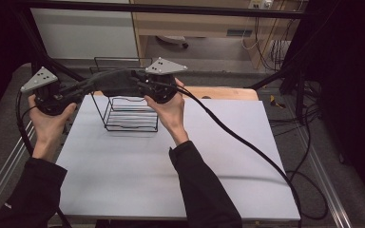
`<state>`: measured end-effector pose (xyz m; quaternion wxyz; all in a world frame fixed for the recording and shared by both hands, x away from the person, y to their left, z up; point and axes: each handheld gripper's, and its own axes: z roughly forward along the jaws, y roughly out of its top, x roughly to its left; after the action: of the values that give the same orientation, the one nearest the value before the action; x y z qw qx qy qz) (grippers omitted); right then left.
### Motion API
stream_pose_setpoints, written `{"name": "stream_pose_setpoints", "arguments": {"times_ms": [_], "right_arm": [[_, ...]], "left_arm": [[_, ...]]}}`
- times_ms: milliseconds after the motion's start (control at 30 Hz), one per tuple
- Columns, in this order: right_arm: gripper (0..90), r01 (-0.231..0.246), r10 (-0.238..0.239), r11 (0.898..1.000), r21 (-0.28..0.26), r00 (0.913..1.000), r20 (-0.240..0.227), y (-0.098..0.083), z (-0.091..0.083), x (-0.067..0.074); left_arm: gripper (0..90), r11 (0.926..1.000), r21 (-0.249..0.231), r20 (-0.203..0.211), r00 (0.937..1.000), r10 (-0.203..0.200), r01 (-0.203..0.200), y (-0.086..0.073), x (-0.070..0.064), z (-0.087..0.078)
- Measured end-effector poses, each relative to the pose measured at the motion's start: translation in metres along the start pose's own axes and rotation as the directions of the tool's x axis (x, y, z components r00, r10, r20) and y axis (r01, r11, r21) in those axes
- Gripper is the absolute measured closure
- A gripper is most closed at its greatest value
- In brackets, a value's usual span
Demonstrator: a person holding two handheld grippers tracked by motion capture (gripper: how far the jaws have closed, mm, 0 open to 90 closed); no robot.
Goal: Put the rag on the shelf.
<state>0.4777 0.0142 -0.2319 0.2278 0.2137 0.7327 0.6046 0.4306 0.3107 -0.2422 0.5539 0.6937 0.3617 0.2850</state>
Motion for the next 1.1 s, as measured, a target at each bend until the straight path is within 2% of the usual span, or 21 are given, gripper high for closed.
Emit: {"name": "stream_pose_setpoints", "arguments": {"times_ms": [67, 233, 333, 500, 600, 633, 733, 867, 900, 1100], "right_arm": [[72.5, 0.011, -0.011, 1.0, 0.015, 0.9999, -0.003, 0.0, -0.002, 0.0], [63.6, -0.006, 0.009, 0.998, 0.066, 0.9992, -0.038, 0.001, -0.005, 0.001], [59.3, 0.0, 0.005, 0.996, 0.086, 0.9988, -0.049, 0.002, -0.008, 0.002], [57.1, -0.018, 0.026, 0.994, 0.104, 0.9971, -0.072, 0.006, -0.015, 0.005], [65.4, -0.013, 0.025, 0.991, 0.131, 0.9961, -0.085, 0.006, -0.017, 0.006], [72.1, -0.017, 0.03, 0.99, 0.143, 0.9953, -0.092, 0.005, -0.018, 0.006], [81.3, -0.039, 0.06, 0.984, 0.173, 0.991, -0.12, 0.002, -0.018, 0.005], [84.4, -0.063, 0.088, 0.974, 0.216, 0.9904, -0.107, -0.006, -0.013, 0.004], [84.5, -0.065, 0.089, 0.973, 0.221, 0.9906, -0.103, -0.008, -0.011, 0.003], [84.9, -0.083, 0.105, 0.967, 0.243, 0.9914, -0.078, -0.024, -0.004, -0.002]], "left_arm": [[77.8, 0.9999, 0.014, 0.005, 1.0, -0.001, 0.001, -0.002, -0.001, -0.001], [77.0, 0.9983, 0.053, 0.008, 0.9997, 0.024, -0.024, -0.004, -0.002, -0.001], [76.5, 0.9963, 0.076, 0.012, 0.9992, 0.038, -0.039, -0.008, -0.003, 0.0], [76.2, 0.9912, 0.113, 0.019, 0.9976, 0.067, -0.069, -0.014, -0.004, 0.002], [76.2, 0.9882, 0.128, 0.019, 0.9964, 0.083, -0.084, -0.016, -0.005, 0.003], [76.1, 0.9874, 0.132, 0.018, 0.9962, 0.086, -0.087, -0.017, -0.005, 0.004], [74.7, 0.985, 0.147, 0.025, 0.9958, 0.088, -0.09, -0.02, -0.005, 0.005], [72.2, 0.9851, 0.152, 0.03, 0.9965, 0.078, -0.082, -0.023, -0.005, 0.006], [71.6, 0.9833, 0.16, 0.028, 0.9961, 0.084, -0.087, -0.024, -0.006, 0.007], [63.0, 0.981, 0.184, 0.019, 0.9981, 0.059, -0.062, -0.028, -0.006, 0.007]]}}
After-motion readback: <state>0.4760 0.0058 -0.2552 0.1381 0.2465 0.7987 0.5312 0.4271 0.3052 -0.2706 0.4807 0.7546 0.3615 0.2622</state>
